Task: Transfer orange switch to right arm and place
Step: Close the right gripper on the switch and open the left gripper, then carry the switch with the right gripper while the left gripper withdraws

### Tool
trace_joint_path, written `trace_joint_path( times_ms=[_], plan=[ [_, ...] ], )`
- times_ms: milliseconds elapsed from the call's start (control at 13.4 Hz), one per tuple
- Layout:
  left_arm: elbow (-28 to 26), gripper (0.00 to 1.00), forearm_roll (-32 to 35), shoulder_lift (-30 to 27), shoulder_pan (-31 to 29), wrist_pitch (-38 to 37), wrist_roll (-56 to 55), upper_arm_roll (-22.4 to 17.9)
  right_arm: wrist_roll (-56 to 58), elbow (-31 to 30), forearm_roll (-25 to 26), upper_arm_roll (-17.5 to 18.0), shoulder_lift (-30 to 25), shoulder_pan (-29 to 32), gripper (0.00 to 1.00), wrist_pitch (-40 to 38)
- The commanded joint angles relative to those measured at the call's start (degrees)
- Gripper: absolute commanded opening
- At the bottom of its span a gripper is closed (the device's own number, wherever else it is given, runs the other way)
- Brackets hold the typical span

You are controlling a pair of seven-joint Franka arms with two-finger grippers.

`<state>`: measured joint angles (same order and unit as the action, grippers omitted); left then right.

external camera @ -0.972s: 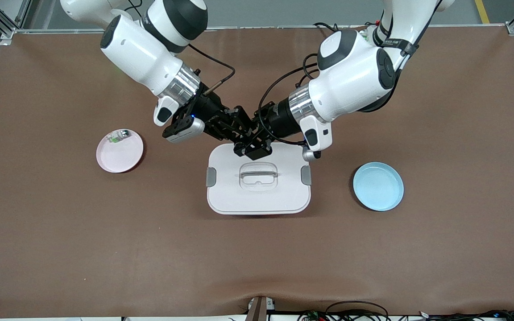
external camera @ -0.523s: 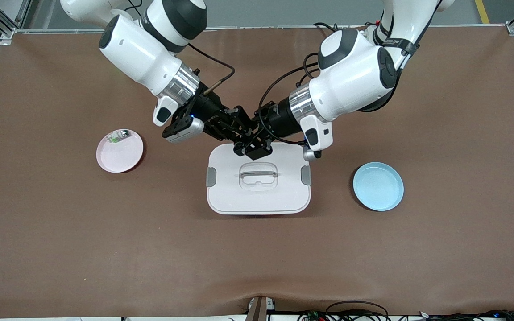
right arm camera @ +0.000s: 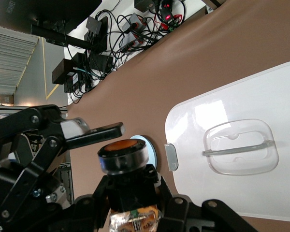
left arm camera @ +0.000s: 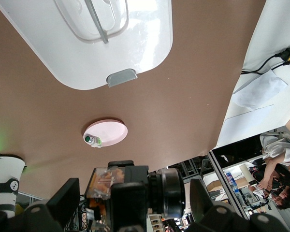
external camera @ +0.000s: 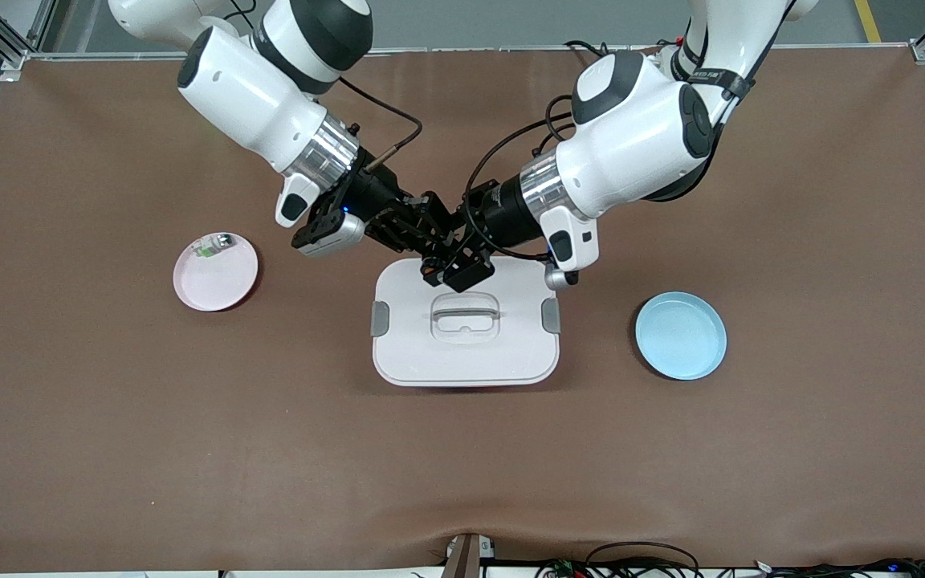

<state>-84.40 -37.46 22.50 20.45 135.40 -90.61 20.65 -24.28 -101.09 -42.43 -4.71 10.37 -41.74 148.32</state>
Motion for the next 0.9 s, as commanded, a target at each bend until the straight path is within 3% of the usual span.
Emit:
trace_joint_path(
  times_ms=[0, 523, 673, 822],
  plan=[
    [-0.2, 1.00, 1.5, -0.9, -0.7, -0.2, -1.0, -0.2, 1.9, 1.9, -1.0, -0.6, 1.1, 0.0, 0.00, -0.6],
    [0.1, 1.00, 18.6, -6.1, -6.5, -17.4, -0.6, -0.6, 21.3, 2.1, 1.1, -0.9, 0.9, 5.2, 0.00, -11.6],
    [0.1, 1.00, 27.1, -7.6, -6.6, -21.1, -0.6, -0.5, 24.4, 2.1, 5.8, -1.0, 0.6, 7.3, 0.00, -16.3],
    [0.2, 1.00, 31.6, -9.3, -7.1, -26.0, 0.0, -0.6, 28.1, 2.4, 14.8, -1.0, 0.3, 8.1, 0.00, -19.2]
  ],
)
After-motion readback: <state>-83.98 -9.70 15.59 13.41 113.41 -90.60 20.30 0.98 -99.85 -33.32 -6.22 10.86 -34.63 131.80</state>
